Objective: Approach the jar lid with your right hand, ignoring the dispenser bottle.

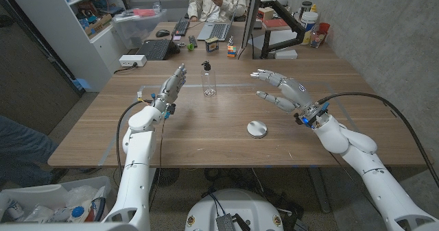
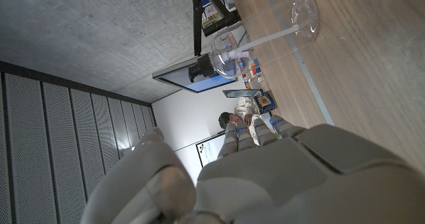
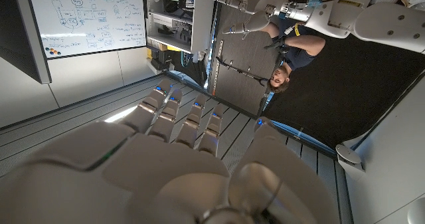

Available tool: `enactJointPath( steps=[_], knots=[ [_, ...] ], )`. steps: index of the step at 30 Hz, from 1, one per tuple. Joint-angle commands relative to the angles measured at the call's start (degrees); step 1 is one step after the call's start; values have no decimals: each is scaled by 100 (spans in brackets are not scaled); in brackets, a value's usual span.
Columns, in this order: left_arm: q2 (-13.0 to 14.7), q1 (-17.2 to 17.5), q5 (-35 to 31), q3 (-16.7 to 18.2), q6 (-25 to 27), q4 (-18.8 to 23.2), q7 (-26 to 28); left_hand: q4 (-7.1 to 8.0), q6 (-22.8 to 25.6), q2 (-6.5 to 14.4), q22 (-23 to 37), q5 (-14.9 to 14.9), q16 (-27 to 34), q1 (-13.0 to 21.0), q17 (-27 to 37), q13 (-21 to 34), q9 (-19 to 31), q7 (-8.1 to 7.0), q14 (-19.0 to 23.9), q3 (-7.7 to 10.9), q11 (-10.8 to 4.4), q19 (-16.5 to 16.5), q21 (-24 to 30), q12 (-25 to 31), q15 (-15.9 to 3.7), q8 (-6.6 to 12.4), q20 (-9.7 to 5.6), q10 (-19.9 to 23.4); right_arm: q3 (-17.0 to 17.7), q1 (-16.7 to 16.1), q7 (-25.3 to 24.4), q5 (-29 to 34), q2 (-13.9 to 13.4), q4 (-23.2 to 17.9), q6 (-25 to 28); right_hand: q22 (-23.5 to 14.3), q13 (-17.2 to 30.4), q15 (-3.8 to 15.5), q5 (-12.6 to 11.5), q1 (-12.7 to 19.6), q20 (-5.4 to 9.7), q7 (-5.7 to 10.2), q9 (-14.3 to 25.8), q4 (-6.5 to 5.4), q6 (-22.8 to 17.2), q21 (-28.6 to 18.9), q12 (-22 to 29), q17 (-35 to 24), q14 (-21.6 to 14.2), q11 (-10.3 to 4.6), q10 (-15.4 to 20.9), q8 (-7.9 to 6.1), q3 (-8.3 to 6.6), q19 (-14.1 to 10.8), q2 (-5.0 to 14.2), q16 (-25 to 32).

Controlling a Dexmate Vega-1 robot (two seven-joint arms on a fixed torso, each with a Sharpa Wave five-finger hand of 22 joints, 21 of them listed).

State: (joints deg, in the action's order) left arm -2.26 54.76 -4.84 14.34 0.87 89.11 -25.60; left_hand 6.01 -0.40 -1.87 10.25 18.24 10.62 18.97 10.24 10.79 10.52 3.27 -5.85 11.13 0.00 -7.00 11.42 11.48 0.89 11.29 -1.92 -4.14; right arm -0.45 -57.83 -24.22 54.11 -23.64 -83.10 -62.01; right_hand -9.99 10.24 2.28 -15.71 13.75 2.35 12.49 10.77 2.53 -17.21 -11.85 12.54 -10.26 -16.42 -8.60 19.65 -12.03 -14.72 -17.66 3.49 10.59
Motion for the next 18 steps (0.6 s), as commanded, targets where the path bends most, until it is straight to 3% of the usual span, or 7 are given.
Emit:
enactJointPath(
  steps=[1, 18],
  knots=[
    [-13, 5, 2, -2, 7, 15, 16, -13, 25, 66, 14, 9, 15, -4, 33, 9, 26, 35, -57, -23, -11, -54, 2, 9, 17, 14, -46, -37, -394, 10, -484, 172, -427, -96, 341, -32, 30, 583, -57, -13, 139, 16, 22, 50, -61, 11, 17, -14, -34, -39, 29, 7, -8, -44, -13, 6],
    [-29, -11, -14, -45, -5, 64, 34, -15, 22, 73, 15, 6, 14, 1, 33, 9, 26, 40, -62, -38, 5, -60, 3, 10, 14, 12, -30, -36, -804, -56, -961, 429, -958, -326, 817, -34, 32, 587, -88, -20, 113, 16, 24, 58, -80, 22, 17, -16, -57, -39, 51, 17, -6, -44, -11, 11]
  ],
)
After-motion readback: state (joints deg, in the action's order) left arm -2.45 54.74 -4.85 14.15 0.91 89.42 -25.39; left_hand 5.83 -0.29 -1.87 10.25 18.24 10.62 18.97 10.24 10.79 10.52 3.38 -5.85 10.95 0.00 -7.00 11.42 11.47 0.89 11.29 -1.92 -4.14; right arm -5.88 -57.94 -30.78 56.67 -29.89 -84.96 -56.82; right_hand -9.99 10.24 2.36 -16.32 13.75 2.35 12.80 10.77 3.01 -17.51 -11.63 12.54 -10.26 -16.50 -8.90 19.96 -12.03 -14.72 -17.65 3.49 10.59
